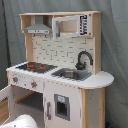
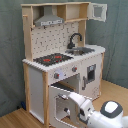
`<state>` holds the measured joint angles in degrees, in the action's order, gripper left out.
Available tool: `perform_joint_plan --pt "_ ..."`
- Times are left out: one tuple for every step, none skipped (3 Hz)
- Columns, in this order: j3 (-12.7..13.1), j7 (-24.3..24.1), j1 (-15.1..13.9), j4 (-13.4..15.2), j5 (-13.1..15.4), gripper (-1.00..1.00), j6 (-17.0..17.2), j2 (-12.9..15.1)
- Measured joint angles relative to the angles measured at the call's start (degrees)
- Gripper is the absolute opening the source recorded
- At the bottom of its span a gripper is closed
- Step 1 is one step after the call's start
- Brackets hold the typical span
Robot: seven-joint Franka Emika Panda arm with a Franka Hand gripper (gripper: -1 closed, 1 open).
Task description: Play with the kitchen
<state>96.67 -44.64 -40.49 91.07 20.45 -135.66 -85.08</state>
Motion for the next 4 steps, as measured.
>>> perform_joint_plan --pt "3.1 -5.3 -0.7 0.2 -1.2 1.00 0.1 0.0" --pt "5.9 -9.9 -1.8 2.3 -2.4 1.00 0.1 0.1" --pt "8.3 -13.7 -1.8 6.5 -2.5 1.00 0.0 0.2" --pt "9.3 -15.5 -0.6 11.6 -3.4 1.00 -0.1 0.9"
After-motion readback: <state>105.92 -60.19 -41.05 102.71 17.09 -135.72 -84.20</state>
